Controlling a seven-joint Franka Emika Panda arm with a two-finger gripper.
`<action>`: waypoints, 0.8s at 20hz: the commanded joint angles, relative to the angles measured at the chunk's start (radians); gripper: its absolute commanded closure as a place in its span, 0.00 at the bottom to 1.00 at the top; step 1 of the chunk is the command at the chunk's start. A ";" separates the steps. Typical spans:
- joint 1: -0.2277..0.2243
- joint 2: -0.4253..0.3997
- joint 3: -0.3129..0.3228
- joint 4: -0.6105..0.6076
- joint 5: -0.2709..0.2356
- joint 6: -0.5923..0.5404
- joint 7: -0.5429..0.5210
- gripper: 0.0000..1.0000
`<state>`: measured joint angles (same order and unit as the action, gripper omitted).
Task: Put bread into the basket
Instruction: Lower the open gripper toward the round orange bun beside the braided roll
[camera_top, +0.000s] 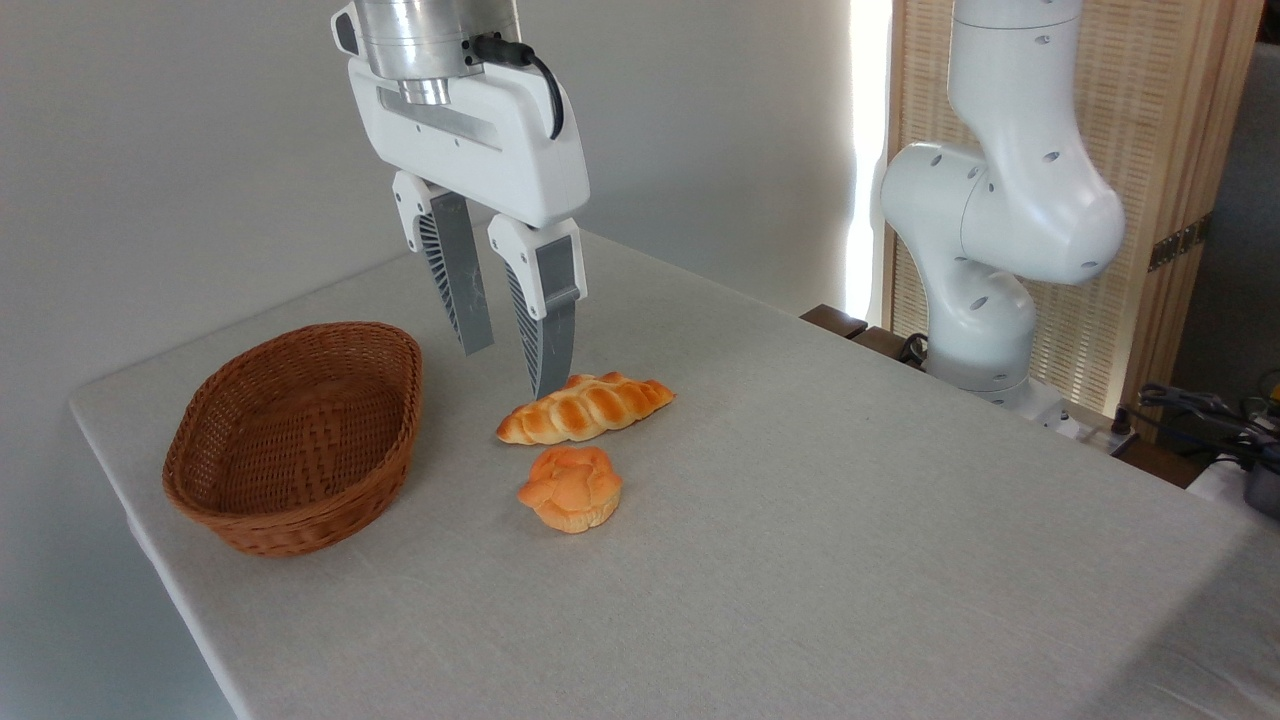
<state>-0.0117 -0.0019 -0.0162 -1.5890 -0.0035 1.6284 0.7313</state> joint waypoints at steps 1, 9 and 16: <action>-0.011 0.011 0.012 0.017 0.002 -0.027 -0.007 0.00; -0.013 0.003 0.004 -0.018 0.002 -0.027 -0.004 0.00; -0.031 -0.073 -0.002 -0.202 0.002 -0.007 0.119 0.00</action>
<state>-0.0223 -0.0093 -0.0227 -1.6874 -0.0035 1.6240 0.8121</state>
